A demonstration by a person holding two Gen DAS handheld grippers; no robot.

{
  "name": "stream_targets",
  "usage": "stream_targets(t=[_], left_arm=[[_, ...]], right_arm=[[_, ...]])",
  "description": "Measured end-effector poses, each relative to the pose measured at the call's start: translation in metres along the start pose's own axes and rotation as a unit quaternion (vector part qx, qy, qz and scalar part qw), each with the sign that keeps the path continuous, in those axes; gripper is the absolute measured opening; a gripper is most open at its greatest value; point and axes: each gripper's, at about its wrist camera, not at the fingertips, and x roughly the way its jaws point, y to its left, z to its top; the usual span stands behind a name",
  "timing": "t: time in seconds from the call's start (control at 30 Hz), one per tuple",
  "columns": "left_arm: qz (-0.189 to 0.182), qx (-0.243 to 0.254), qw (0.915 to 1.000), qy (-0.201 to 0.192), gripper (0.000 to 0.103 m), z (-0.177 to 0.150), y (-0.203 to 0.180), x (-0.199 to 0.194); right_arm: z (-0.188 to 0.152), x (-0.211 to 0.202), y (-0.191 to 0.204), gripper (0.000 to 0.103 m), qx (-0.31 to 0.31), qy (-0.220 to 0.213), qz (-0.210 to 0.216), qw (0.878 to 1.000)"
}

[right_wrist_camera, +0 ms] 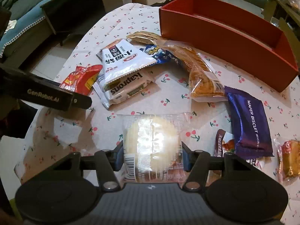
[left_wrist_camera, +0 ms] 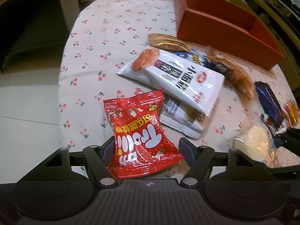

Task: Organize snacks
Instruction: 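Grasp the red Trolli bag with left gripper while right grasps the cream bun, then carry both packets over the red box and open both grippers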

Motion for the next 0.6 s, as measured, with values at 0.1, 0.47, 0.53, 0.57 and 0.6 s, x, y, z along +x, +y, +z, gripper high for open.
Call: stream_targets(t=[0.1, 0.47, 0.53, 0.57, 0.6], left_arm=[[-0.006, 0.009, 0.9999, 0.002, 0.076, -0.006, -0.003, -0.003], [-0.043, 0.009, 0.9989, -0.018, 0.075, -0.022, -0.015, -0.043], [-0.054, 0.019, 0.998, -0.027, 0.075, -0.017, -0.024, -0.049], [-0.059, 0.028, 0.9973, -0.033, 0.075, -0.012, -0.029, -0.052], [-0.063, 0.036, 0.9966, -0.039, 0.075, -0.007, -0.035, -0.054]], right_arm=[[-0.002, -0.006, 0.003, 0.068, 0.009, -0.002, 0.004, 1.0], [-0.012, -0.053, 0.003, 0.068, 0.049, -0.059, -0.01, 0.997], [-0.008, -0.061, -0.002, 0.068, 0.062, -0.077, -0.009, 0.995], [-0.005, -0.062, -0.005, 0.068, 0.069, -0.084, -0.01, 0.994], [0.0, -0.064, -0.009, 0.068, 0.077, -0.09, -0.011, 0.993]])
